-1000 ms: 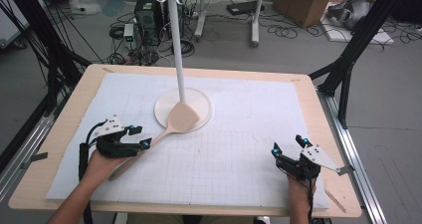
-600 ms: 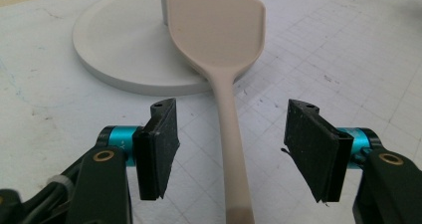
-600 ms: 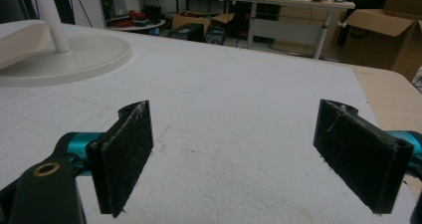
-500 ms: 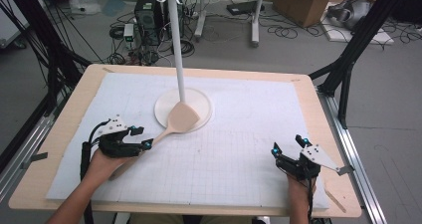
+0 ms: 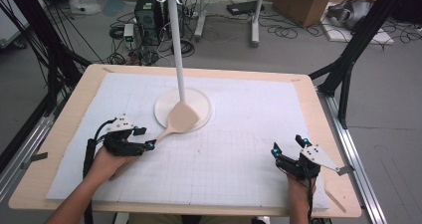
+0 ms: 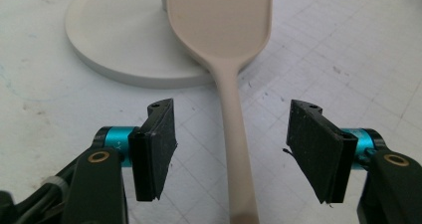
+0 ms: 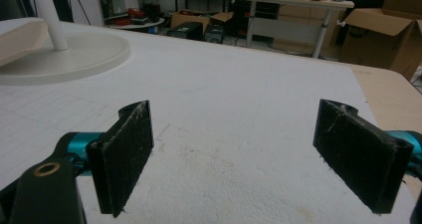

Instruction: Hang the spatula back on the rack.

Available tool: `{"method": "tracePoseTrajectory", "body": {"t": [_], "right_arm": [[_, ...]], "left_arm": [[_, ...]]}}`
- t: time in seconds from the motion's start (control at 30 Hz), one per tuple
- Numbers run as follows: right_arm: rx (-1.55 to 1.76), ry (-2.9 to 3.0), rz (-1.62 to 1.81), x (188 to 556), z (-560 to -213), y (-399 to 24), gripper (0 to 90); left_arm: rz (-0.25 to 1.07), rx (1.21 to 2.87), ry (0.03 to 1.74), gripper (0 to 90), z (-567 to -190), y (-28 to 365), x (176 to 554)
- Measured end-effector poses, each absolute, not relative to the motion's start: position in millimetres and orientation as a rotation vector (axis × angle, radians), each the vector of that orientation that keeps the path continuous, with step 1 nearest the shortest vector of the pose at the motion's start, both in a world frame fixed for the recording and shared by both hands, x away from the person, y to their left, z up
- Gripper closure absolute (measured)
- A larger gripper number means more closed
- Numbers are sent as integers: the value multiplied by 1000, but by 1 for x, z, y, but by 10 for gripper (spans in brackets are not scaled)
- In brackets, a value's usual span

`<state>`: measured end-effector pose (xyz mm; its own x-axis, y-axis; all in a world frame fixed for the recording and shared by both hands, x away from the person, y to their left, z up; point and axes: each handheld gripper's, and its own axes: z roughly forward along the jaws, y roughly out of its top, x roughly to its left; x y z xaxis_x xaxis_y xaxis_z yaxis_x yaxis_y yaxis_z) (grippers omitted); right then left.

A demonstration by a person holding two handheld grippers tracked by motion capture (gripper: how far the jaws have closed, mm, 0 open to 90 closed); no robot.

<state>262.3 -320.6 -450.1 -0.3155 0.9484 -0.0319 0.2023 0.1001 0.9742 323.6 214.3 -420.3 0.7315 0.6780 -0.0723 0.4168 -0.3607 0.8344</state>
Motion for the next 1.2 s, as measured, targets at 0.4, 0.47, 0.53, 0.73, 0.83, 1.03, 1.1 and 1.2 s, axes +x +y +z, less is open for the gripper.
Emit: {"method": "tracePoseTrajectory", "body": {"t": [0.4,0.47,0.53,0.73,0.83,1.03,1.1,1.2], "right_arm": [[1147,1635,1277,263,-450,-321,148],[1150,1631,1280,262,-450,-321,149],[1151,1628,1284,262,-450,-321,148],[1145,1627,1283,262,-450,-321,148],[1144,1623,1283,261,-450,-322,149],[1141,1622,1286,261,-450,-322,148],[1143,1619,1291,261,-450,-321,148],[1143,1621,1290,261,-450,-321,148]], "left_arm": [[339,2203,847,439,-433,192,331],[336,2220,849,480,-434,190,332],[341,2238,846,507,-435,188,332],[344,2256,871,563,-436,187,333],[342,2250,869,627,-436,186,333],[312,2245,910,765,-434,188,334],[318,2244,919,768,-434,187,334],[325,2253,906,775,-434,187,333]]}}
